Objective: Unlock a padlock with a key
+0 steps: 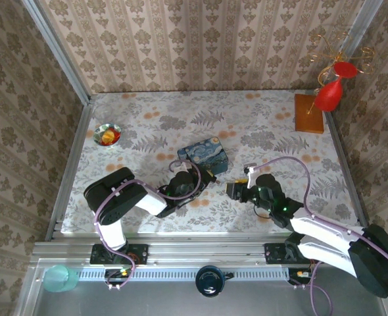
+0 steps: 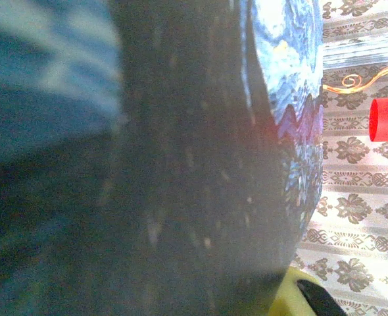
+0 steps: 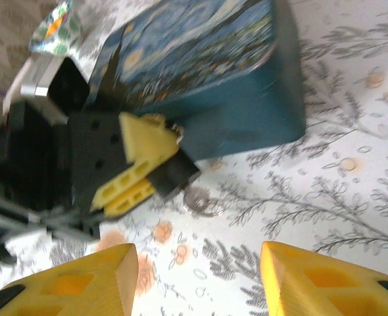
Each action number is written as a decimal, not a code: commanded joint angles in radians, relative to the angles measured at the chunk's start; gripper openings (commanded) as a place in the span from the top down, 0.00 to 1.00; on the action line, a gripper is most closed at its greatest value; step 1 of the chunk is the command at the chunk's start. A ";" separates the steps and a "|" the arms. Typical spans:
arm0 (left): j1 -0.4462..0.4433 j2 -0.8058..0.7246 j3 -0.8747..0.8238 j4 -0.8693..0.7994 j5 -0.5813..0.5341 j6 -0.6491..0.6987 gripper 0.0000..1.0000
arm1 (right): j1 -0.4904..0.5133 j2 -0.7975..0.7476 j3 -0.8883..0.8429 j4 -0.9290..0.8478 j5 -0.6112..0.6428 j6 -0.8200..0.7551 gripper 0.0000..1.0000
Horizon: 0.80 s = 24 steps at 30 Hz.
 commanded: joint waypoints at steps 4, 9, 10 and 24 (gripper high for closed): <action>0.008 -0.067 0.012 -0.062 0.021 -0.001 1.00 | 0.154 0.033 0.006 0.097 0.120 -0.283 0.46; 0.009 -0.107 -0.008 -0.085 0.019 0.006 1.00 | 0.183 0.074 0.060 0.045 0.170 -0.413 0.45; 0.008 -0.111 -0.014 -0.082 0.017 0.004 1.00 | 0.182 0.088 0.061 0.052 0.177 -0.429 0.46; 0.026 -0.185 -0.090 -0.048 0.040 0.013 1.00 | 0.198 0.352 0.175 0.131 0.177 -0.559 0.56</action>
